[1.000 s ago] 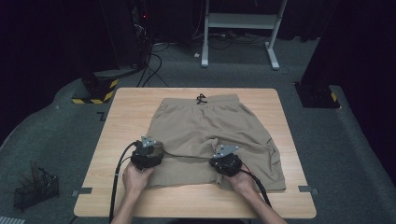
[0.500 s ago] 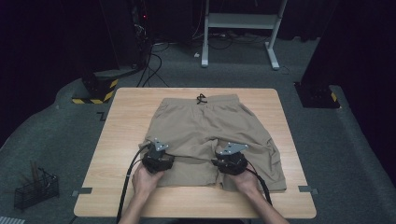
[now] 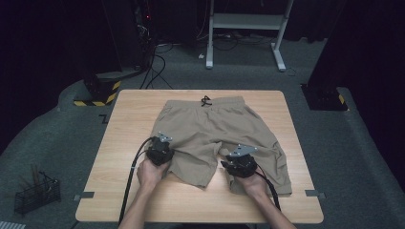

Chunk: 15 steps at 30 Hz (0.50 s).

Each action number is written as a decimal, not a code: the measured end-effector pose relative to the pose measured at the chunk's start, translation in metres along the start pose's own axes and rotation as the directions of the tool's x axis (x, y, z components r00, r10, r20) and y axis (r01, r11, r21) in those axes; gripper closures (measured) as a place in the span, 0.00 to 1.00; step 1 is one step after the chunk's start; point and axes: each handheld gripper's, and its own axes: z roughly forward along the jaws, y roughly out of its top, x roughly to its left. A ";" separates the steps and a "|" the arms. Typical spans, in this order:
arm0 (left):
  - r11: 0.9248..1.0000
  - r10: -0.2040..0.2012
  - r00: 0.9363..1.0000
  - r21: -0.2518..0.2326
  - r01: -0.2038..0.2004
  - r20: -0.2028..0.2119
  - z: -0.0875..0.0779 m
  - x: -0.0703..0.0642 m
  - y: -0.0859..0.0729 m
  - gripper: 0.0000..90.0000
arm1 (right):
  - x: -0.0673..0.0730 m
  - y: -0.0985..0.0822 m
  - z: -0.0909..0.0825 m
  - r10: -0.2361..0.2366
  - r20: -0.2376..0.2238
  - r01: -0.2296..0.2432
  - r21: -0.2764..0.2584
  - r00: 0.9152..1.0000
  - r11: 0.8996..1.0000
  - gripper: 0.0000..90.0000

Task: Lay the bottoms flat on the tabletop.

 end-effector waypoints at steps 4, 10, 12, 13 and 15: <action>0.999 0.021 0.998 0.027 -0.022 0.051 -0.014 -0.004 -0.013 0.95 | -0.002 -0.005 -0.003 0.012 0.003 -0.012 0.004 1.000 1.000 0.71; 0.999 0.020 0.993 0.042 -0.025 0.116 -0.034 -0.012 -0.036 0.95 | -0.001 -0.009 -0.006 0.006 0.011 -0.006 -0.006 1.000 1.000 0.69; 0.998 0.024 0.988 0.046 -0.031 0.152 -0.038 -0.018 -0.040 0.95 | -0.001 -0.010 -0.008 0.006 0.011 -0.006 -0.003 1.000 1.000 0.69; 0.998 0.031 0.986 0.051 -0.040 0.161 -0.039 -0.020 -0.040 0.95 | -0.001 -0.011 -0.008 0.005 0.008 -0.005 0.003 1.000 1.000 0.69; 0.996 0.058 0.980 0.059 -0.070 0.190 -0.040 -0.028 -0.040 0.94 | -0.001 -0.012 -0.008 -0.003 0.003 0.002 0.016 1.000 1.000 0.69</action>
